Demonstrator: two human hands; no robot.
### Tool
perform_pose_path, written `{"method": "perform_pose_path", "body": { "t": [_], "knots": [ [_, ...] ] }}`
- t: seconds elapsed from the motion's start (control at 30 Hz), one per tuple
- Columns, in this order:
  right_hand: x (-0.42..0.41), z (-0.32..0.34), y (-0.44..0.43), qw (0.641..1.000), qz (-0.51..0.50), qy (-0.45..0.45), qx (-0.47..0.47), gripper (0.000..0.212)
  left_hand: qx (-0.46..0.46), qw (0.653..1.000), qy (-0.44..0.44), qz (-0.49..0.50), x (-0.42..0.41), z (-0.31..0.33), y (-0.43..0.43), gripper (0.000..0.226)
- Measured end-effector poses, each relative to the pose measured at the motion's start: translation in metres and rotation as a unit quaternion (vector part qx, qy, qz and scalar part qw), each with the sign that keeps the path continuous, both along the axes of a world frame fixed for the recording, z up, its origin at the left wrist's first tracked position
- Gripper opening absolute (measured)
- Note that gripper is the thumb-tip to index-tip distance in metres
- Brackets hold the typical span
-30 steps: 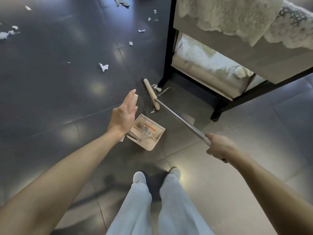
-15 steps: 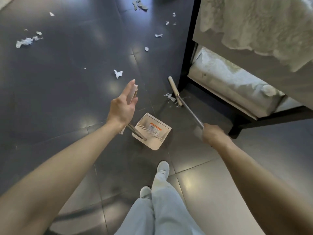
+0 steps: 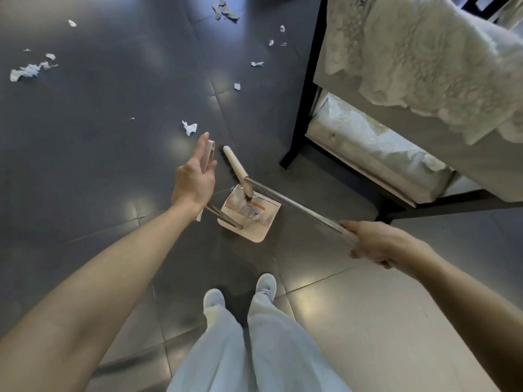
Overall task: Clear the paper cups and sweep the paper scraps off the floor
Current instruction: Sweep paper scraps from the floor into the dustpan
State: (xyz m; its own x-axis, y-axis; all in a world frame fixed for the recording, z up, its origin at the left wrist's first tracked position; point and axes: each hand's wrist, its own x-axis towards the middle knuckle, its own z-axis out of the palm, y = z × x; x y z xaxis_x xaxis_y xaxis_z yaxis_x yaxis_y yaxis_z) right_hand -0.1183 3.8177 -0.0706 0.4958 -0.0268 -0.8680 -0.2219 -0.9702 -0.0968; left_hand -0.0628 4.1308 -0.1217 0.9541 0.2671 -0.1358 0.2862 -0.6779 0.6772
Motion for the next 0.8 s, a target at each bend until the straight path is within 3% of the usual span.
{"method": "perform_pose_path", "body": {
  "t": [0.27,0.4,0.53,0.7,0.8],
  "knots": [
    [0.045,-0.01,0.06,0.996,0.027,-0.078,-0.041,0.053,0.0,1.0,0.001,0.004,0.0,0.006,0.043,0.058],
    [0.053,-0.035,0.117,0.998,0.04,-0.031,-0.037,0.037,-0.027,0.999,-0.008,0.032,0.014,0.0,0.077,0.059],
    [0.067,-0.031,0.167,0.996,0.086,0.028,-0.019,0.044,-0.013,1.0,0.01,0.023,0.036,0.0,0.119,0.058],
    [0.105,-0.011,0.22,0.997,-0.029,0.04,0.058,0.044,-0.025,0.999,0.021,-0.015,0.066,0.005,0.187,0.058],
    [0.137,-0.002,0.265,0.997,-0.032,0.007,0.064,0.055,-0.053,0.998,0.013,-0.009,0.085,0.011,0.236,0.057]
  ]
}}
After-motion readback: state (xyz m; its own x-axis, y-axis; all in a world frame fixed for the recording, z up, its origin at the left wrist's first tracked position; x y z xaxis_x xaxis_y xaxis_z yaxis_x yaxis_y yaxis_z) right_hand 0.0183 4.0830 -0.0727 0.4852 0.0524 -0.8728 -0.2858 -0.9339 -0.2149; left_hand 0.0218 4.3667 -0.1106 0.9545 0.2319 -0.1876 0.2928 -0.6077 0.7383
